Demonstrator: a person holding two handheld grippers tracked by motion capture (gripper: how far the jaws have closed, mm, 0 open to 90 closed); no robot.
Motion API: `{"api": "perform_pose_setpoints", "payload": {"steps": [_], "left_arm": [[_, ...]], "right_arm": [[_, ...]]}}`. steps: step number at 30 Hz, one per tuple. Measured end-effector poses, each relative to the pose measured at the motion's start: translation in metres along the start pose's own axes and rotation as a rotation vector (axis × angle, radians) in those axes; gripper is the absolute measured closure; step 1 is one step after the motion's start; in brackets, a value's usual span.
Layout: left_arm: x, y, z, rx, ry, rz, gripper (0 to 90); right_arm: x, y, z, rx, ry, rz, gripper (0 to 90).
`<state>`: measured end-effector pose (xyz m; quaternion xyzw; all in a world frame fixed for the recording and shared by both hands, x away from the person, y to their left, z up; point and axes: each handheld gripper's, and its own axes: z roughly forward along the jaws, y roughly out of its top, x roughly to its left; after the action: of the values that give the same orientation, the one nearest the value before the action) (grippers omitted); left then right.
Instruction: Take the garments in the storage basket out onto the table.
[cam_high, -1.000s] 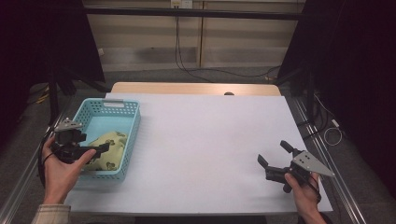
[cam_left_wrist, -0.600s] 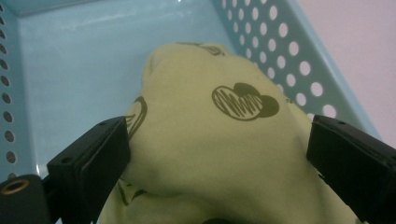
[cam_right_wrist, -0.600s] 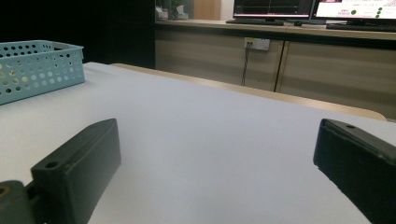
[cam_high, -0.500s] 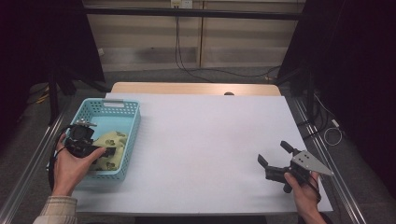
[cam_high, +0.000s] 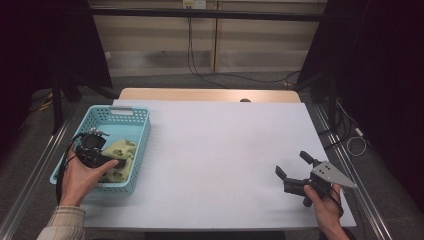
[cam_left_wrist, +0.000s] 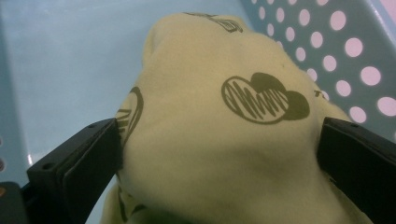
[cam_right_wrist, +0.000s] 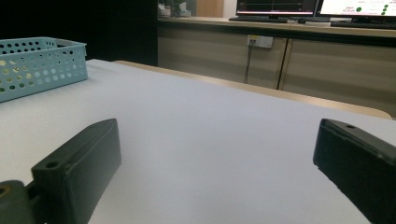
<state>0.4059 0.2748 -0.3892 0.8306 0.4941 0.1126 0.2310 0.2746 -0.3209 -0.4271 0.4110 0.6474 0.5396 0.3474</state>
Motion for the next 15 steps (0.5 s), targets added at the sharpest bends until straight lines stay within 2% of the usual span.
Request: {"api": "perform_pose_setpoints", "payload": {"steps": [4, 5, 6, 7, 8, 9, 10, 11, 12, 14, 15], "left_arm": [[-0.002, 0.0, 0.003, 0.005, -0.004, 0.02, 0.0], [-0.001, 0.0, 0.003, -0.001, 0.012, 0.045, 0.0], [0.0, 0.001, 0.003, 0.003, 0.0, 0.052, 0.1], [0.0, 0.001, 0.004, 0.009, 0.0, 0.051, 0.1], [0.0, 0.001, 0.004, 0.038, 0.011, 0.073, 0.2], [-0.001, 0.001, 0.005, 0.028, -0.001, 0.051, 0.6], [-0.001, 0.001, 0.005, 0.028, -0.001, 0.051, 0.9], [-0.003, 0.001, 0.007, 0.038, -0.002, 0.03, 0.9], [-0.001, 0.002, 0.007, 0.047, -0.001, 0.037, 0.9], [0.0, 0.003, 0.011, 0.085, -0.059, -0.018, 0.8], [0.0, 0.003, 0.011, 0.085, -0.059, -0.018, 0.5]], "right_arm": [[0.0, 0.0, 0.0, 0.0, -0.002, 0.001, 0.4], [0.001, 0.0, 0.0, -0.003, 0.007, -0.002, 0.2], [0.001, 0.0, 0.0, -0.004, 0.007, -0.005, 0.2], [0.001, 0.0, 0.0, -0.004, 0.01, -0.008, 0.2], [0.001, 0.0, 0.0, -0.003, 0.013, -0.007, 0.3], [0.001, 0.0, 0.0, -0.007, 0.019, -0.008, 0.3], [0.002, 0.001, 0.0, -0.006, 0.016, -0.009, 0.2], [0.002, 0.001, 0.0, -0.006, 0.016, -0.009, 0.2], [0.001, 0.001, 0.0, -0.006, 0.013, -0.008, 0.1], [0.001, 0.0, 0.0, -0.005, 0.014, -0.008, 0.2], [0.001, 0.0, 0.0, -0.005, 0.014, -0.008, 0.2]]}}
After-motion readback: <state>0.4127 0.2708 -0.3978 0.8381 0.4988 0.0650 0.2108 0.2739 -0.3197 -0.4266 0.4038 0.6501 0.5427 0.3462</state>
